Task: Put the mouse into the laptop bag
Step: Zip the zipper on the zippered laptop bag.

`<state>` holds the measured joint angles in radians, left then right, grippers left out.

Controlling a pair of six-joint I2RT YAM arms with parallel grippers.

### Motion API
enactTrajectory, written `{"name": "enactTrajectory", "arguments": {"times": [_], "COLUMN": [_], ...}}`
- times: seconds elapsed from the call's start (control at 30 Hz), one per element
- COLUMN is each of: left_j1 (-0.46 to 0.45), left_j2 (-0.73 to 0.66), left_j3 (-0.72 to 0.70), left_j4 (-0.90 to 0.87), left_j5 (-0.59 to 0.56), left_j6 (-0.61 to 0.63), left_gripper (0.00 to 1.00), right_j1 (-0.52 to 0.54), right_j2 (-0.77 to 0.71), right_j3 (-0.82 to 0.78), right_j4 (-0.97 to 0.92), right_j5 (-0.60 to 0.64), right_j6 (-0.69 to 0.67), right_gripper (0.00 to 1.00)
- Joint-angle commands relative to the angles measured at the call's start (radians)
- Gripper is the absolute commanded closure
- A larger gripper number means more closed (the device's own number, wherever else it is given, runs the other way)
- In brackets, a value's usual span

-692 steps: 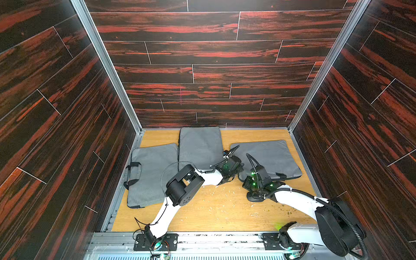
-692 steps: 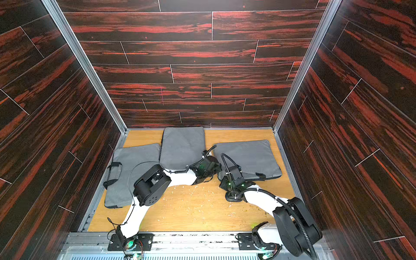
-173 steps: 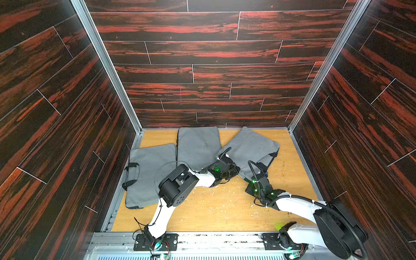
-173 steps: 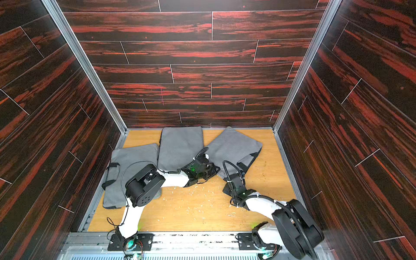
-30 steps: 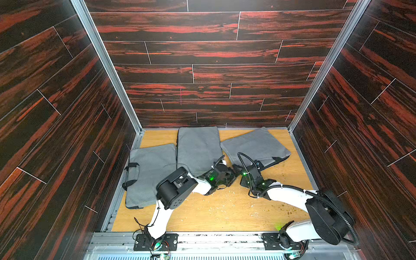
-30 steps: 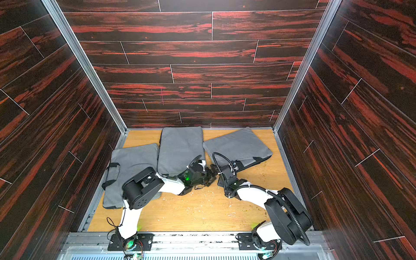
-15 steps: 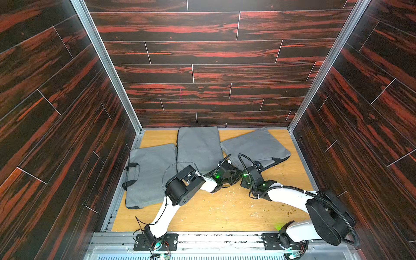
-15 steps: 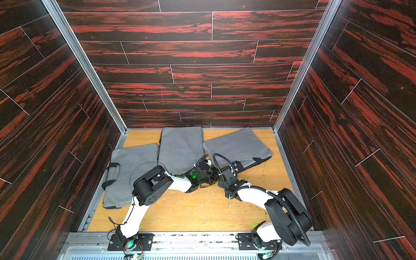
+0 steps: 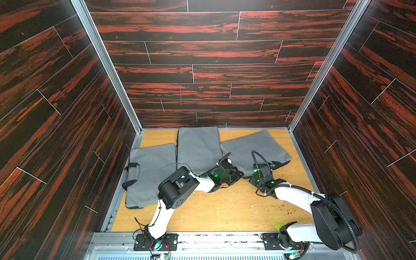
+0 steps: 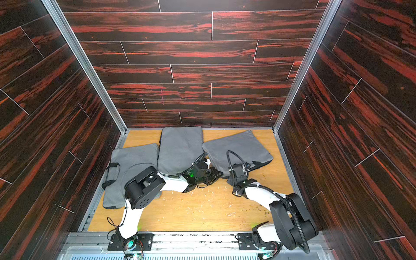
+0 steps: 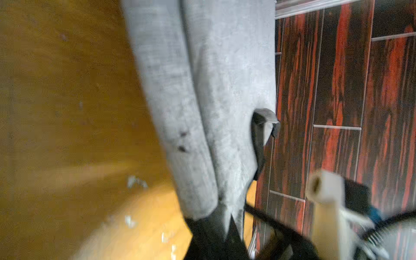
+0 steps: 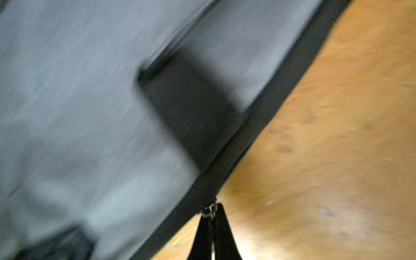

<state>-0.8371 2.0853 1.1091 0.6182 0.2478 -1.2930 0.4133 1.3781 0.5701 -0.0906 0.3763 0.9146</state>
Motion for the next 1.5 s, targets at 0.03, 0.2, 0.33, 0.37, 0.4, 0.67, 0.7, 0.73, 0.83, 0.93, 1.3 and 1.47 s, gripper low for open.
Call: {"name": "enactTrajectory", "arguments": {"times": [0.03, 0.2, 0.33, 0.37, 0.4, 0.67, 0.7, 0.73, 0.83, 0.93, 1.3, 1.47], "left_j1": [0.016, 0.043, 0.086, 0.099, 0.112, 0.200, 0.208, 0.217, 0.248, 0.288, 0.377, 0.380], "left_j2": [-0.153, -0.227, -0.265, -0.274, -0.285, -0.315, -0.314, -0.312, -0.291, -0.259, -0.087, 0.125], "left_j3": [-0.015, -0.053, -0.084, -0.096, -0.108, -0.121, -0.117, -0.108, -0.066, -0.022, 0.309, 0.628], "left_j4": [-0.035, -0.066, -0.084, -0.077, -0.074, -0.127, -0.131, -0.146, -0.190, -0.216, -0.406, -0.545], "left_j5": [-0.005, 0.010, 0.020, 0.026, 0.030, 0.056, 0.057, 0.053, 0.043, 0.052, 0.024, -0.014], "left_j6": [0.111, 0.154, 0.176, 0.176, 0.176, 0.225, 0.229, 0.237, 0.270, 0.280, 0.339, 0.373], "left_gripper": [1.00, 1.00, 1.00, 1.00, 1.00, 1.00, 1.00, 1.00, 1.00, 1.00, 1.00, 1.00], "right_j1": [-0.096, -0.150, -0.195, -0.206, -0.218, -0.301, -0.308, -0.317, -0.334, -0.350, -0.369, -0.369], "right_j2": [-0.003, -0.051, -0.078, -0.084, -0.090, -0.150, -0.163, -0.178, -0.216, -0.246, -0.348, -0.352], "right_j3": [0.001, -0.029, -0.027, -0.029, -0.029, -0.052, -0.058, -0.065, -0.074, -0.088, -0.114, -0.139], "right_j4": [-0.134, -0.167, -0.232, -0.248, -0.263, -0.338, -0.344, -0.353, -0.376, -0.391, -0.464, -0.427], "right_j5": [0.052, 0.072, 0.092, 0.092, 0.093, 0.105, 0.106, 0.106, 0.119, 0.132, 0.159, 0.115], "right_j6": [0.069, 0.106, 0.138, 0.146, 0.155, 0.200, 0.206, 0.212, 0.222, 0.235, 0.274, 0.264], "right_gripper": [1.00, 1.00, 1.00, 1.00, 1.00, 1.00, 1.00, 1.00, 1.00, 1.00, 1.00, 1.00]}}
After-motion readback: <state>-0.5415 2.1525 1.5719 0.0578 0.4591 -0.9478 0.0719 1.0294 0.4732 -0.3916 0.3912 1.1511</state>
